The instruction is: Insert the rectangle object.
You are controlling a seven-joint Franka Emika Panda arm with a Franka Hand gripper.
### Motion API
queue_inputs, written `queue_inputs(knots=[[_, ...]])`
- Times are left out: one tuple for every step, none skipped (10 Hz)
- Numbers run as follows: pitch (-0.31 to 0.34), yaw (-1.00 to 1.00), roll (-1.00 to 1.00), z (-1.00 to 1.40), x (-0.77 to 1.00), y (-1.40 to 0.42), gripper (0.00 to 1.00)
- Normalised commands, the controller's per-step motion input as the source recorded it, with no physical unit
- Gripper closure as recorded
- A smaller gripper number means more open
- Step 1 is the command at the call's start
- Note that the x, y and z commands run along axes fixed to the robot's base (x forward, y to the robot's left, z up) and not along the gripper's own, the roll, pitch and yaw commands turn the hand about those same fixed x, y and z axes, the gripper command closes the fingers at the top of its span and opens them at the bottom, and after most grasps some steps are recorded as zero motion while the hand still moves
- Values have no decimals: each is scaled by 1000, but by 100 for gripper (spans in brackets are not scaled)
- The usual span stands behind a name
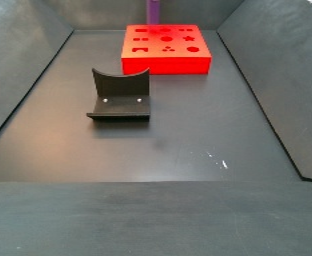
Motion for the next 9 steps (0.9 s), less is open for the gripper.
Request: queue_inputs(knots=[[216,-669,96,0,43,0,100],[201,-740,60,40,0,0,100],[163,-714,36,114,71,0,100],[121,-689,46,80,160,0,100],[114,-643,57,54,231,0,100],[107,-560,51,69,351,0,100],[49,-514,76,0,486,0,100],[83,-363,67,0,629,0,100],[110,-246,93,-17,717,-66,100]])
